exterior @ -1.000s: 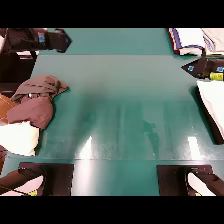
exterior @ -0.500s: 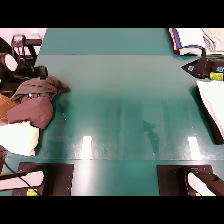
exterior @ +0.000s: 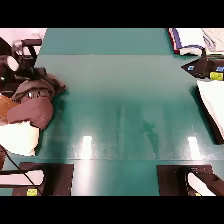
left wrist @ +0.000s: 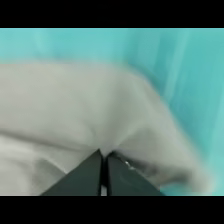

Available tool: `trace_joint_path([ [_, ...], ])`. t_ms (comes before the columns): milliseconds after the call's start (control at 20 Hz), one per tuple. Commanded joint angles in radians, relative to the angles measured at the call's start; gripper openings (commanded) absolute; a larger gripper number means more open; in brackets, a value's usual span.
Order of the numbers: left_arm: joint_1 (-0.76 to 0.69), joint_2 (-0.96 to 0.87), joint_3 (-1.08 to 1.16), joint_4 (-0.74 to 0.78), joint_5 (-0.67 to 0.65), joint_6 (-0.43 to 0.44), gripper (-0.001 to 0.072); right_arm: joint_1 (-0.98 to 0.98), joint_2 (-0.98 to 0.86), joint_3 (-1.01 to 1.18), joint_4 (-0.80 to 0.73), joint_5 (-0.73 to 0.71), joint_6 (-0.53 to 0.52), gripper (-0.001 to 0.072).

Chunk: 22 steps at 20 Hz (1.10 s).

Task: Fold the shirts.

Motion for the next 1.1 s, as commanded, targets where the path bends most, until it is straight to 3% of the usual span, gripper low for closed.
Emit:
trace_joint_path([
  [0,0.001,0.153,0.141,-0.008,-0.016,0.009,0.0024,0.0,0.005,0.047,0.029,-0.026,0.0,0.0016],
  [200,-0.031,0.375,0.367,-0.09,-0.12,0.144,0.0023,0.0,0.005,0.214,0.027,-0.043,0.0,0.0016],
  [450,-0.342,0.448,0.474,-0.09,-0.233,0.175,0.0022,0.0,0.005,0.344,0.026,-0.05,0.0,0.0016],
  [750,-0.895,0.208,0.472,-0.134,-0.324,0.192,0.0023,0.0,0.018,0.362,0.028,-0.026,0.0,0.0017],
  [900,-1.067,0.035,0.472,-0.253,-0.285,0.274,0.0026,0.0,0.043,0.336,0.025,-0.024,0.0,0.0017],
  [950,-1.096,-0.015,0.472,-0.305,-0.271,0.299,0.016,0.0,0.051,0.331,0.02,-0.023,0.0,0.0016],
  [1000,-1.106,-0.05,0.472,-0.343,-0.26,0.306,0.0443,0.0,0.058,0.332,0.019,-0.017,0.0,0.0017],
  [1050,-1.102,-0.072,0.472,-0.359,-0.261,0.306,0.0511,0.0,0.062,0.332,0.019,-0.018,0.0,0.0016],
])
